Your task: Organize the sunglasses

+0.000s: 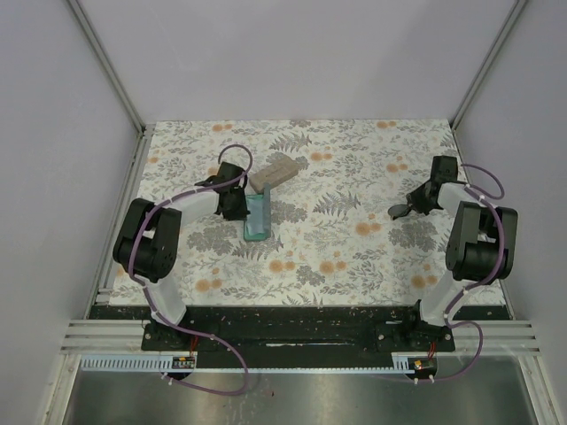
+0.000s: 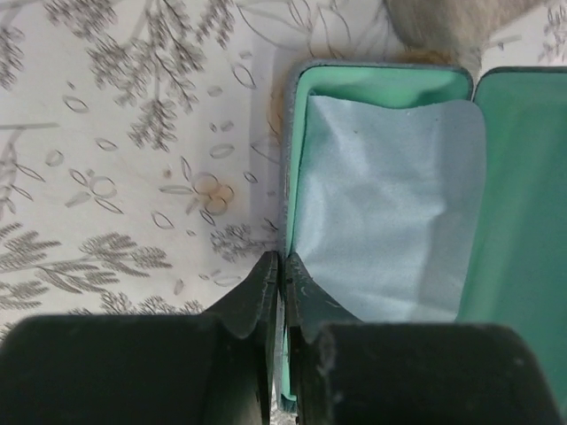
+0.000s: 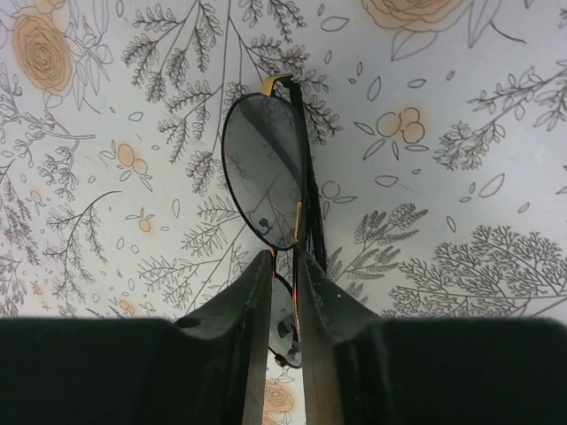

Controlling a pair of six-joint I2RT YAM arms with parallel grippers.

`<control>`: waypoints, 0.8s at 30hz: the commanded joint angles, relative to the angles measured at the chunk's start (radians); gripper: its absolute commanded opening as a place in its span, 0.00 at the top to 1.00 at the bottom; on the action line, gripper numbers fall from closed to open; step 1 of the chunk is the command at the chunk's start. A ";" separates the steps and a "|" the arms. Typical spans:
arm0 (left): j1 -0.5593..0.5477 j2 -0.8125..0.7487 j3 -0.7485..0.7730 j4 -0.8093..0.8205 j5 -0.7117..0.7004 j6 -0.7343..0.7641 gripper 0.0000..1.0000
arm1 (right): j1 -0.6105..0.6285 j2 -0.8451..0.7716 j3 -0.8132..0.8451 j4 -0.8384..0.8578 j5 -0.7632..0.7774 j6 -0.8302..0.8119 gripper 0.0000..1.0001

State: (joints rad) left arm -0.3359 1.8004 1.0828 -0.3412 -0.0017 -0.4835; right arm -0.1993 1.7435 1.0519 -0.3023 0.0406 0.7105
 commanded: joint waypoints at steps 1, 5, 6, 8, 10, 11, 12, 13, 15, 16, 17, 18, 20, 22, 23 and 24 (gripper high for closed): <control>-0.061 -0.044 -0.047 -0.041 0.006 -0.027 0.97 | -0.005 0.016 0.042 0.043 -0.018 -0.002 0.83; -0.098 -0.068 -0.061 -0.042 0.005 -0.049 0.97 | -0.005 -0.021 0.017 0.060 -0.038 -0.009 0.94; -0.106 -0.073 -0.063 -0.042 0.006 -0.053 0.97 | -0.005 -0.036 0.008 0.063 -0.063 -0.011 0.95; -0.126 -0.075 -0.054 -0.047 0.006 -0.059 0.97 | -0.005 -0.071 -0.013 0.080 -0.091 -0.022 0.96; -0.149 -0.073 -0.044 -0.050 0.006 -0.069 0.97 | -0.003 -0.108 -0.032 0.088 -0.128 -0.029 0.98; -0.158 -0.072 -0.037 -0.051 0.006 -0.073 0.97 | -0.003 -0.128 -0.039 0.088 -0.148 -0.032 0.98; -0.170 -0.067 -0.031 -0.053 0.006 -0.081 0.97 | -0.003 -0.142 -0.044 0.088 -0.166 -0.036 0.98; -0.184 -0.062 -0.024 -0.053 0.006 -0.084 0.97 | -0.003 -0.159 -0.049 0.088 -0.183 -0.040 0.99; -0.205 -0.050 -0.011 -0.053 0.006 -0.098 0.97 | -0.002 -0.192 -0.059 0.088 -0.225 -0.045 1.00; -0.216 -0.043 -0.004 -0.053 0.008 -0.102 0.97 | 0.001 -0.211 -0.061 0.085 -0.246 -0.048 1.00; -0.225 -0.039 -0.001 -0.053 0.009 -0.107 0.97 | 0.006 -0.225 -0.061 0.078 -0.263 -0.049 1.00; -0.232 -0.035 0.005 -0.051 0.011 -0.113 0.97 | 0.012 -0.242 -0.059 0.072 -0.280 -0.055 1.00; -0.245 -0.029 0.012 -0.044 0.022 -0.119 0.97 | 0.034 -0.269 -0.047 0.043 -0.297 -0.063 1.00; -0.256 -0.024 0.019 -0.039 0.032 -0.125 0.96 | 0.072 -0.298 -0.027 0.010 -0.298 -0.078 1.00; -0.261 -0.023 0.023 -0.036 0.037 -0.129 0.96 | 0.095 -0.311 -0.018 -0.004 -0.298 -0.085 1.00; -0.264 -0.018 0.028 -0.036 0.042 -0.132 0.96 | 0.113 -0.324 -0.004 -0.023 -0.298 -0.091 1.00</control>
State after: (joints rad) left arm -0.5869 1.7695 1.0618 -0.3985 0.0036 -0.5823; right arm -0.1608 1.4914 0.9897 -0.2619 -0.2043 0.6632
